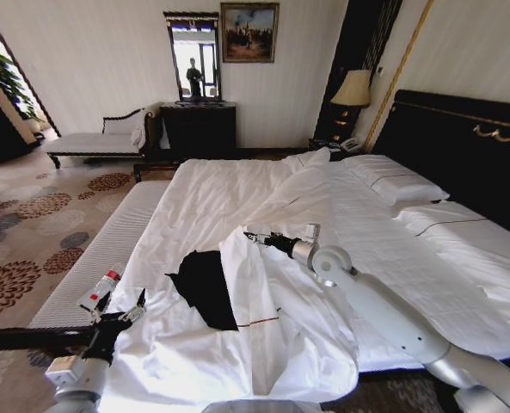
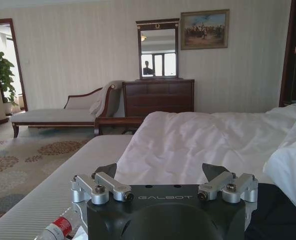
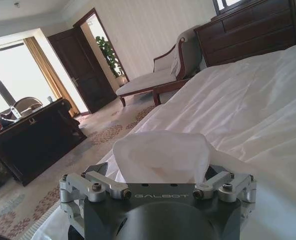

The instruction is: Fold the clothes on the bed.

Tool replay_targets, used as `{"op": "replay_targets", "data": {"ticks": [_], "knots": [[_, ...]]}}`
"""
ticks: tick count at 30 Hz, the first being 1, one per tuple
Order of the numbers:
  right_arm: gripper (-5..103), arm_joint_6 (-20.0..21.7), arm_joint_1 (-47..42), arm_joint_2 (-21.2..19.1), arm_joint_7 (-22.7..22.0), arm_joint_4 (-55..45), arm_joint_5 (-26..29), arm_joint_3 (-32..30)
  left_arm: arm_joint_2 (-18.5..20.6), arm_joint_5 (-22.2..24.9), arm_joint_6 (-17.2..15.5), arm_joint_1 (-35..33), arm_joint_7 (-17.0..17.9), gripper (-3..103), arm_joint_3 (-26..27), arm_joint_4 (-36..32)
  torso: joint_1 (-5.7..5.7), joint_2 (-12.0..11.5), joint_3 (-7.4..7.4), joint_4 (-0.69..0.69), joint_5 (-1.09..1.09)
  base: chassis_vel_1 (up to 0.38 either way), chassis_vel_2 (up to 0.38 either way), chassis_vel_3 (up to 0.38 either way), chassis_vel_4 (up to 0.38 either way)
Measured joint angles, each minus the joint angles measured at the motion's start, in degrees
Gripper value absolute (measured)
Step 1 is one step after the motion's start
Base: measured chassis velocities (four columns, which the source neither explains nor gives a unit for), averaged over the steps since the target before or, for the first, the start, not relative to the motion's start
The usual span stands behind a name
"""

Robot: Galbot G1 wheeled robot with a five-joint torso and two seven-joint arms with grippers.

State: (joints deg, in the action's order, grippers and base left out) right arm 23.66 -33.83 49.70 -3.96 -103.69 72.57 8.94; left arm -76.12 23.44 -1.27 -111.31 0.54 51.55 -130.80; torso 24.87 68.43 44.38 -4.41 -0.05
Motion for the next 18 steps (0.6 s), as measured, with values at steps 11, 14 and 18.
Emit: {"op": "replay_targets", "data": {"ticks": [11,14,18], "knots": [[76,-0.6,1.6,2.1,-0.5,4.4,-9.3,3.9,0.3,1.1,0.2,-0.1,0.0,97,1.2,0.5,0.0,0.0,0.0,0.0,0.0,0.0,0.0,0.0,0.0],[65,-0.9,1.5,2.2,-0.6,4.4,-9.6,3.9,0.3,1.3,0.4,-0.2,0.0,97,1.5,0.5,0.0,0.0,0.0,0.0,0.0,0.0,0.0,0.0,0.0],[48,-1.2,1.4,2.2,-0.7,4.2,-9.7,3.9,0.3,1.4,0.4,-0.2,0.0,97,1.6,0.5,0.0,0.0,0.0,0.0,0.0,0.0,0.0,0.0,0.0]]}}
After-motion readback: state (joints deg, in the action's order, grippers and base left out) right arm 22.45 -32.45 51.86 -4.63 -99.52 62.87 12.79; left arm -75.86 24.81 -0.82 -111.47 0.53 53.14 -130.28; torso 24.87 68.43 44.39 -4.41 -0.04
